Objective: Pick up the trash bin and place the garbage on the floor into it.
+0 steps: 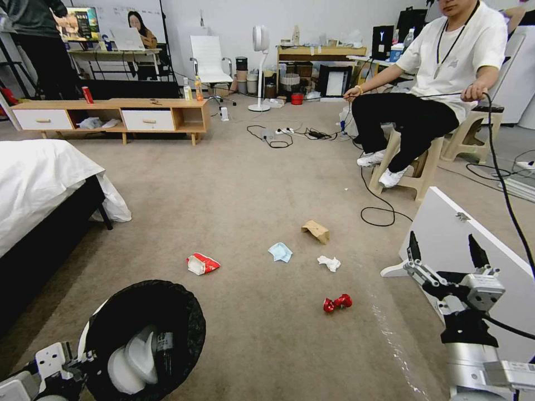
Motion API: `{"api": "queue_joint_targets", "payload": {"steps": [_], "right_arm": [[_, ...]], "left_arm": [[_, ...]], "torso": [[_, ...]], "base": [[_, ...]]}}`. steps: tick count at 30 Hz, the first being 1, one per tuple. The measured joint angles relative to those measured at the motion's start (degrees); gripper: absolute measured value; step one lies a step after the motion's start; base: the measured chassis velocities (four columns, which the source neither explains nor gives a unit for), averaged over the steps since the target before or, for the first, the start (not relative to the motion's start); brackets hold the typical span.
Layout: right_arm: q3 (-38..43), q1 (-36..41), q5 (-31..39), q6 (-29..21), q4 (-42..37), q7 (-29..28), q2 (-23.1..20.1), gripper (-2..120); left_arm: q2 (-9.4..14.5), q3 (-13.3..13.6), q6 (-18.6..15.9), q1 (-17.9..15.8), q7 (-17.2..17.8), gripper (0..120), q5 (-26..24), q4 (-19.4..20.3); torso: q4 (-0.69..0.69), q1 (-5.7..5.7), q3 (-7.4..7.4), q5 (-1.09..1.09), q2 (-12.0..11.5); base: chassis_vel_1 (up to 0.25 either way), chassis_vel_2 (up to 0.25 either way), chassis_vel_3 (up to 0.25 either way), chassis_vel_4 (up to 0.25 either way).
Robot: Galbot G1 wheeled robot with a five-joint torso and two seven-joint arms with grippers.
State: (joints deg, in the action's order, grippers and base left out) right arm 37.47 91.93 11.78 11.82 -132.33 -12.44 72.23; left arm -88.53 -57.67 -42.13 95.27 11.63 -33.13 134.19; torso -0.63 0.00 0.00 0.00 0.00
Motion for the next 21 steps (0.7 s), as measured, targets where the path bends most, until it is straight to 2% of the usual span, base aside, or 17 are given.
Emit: {"api": "queue_joint_targets", "payload": {"steps": [12,17,21], "right_arm": [[-0.21,-0.34,-0.45,1.85,1.63,1.74,-0.26,100],[-0.25,-0.26,-0.48,1.91,1.68,1.74,-0.34,100],[-0.29,-0.12,-0.65,1.95,1.67,1.74,-0.4,100]], "left_arm": [[-0.31,0.33,0.0,0.3,-0.13,2,-0.14,0.3],[-0.31,0.43,0.0,0.27,-0.15,2,-0.13,0.3],[-0.3,0.42,0.0,0.45,-0.03,2,-0.19,0.44]], "torso": [[0.0,-0.01,0.0,0.0,0.0],[0.0,-0.01,0.0,0.0,0.0],[0.0,0.0,0.01,-0.02,0.0]], "base": [[-0.002,0.004,0.005,-0.004],[-0.097,0.099,0.098,-0.116],[-0.192,0.17,0.209,-0.195]]}}
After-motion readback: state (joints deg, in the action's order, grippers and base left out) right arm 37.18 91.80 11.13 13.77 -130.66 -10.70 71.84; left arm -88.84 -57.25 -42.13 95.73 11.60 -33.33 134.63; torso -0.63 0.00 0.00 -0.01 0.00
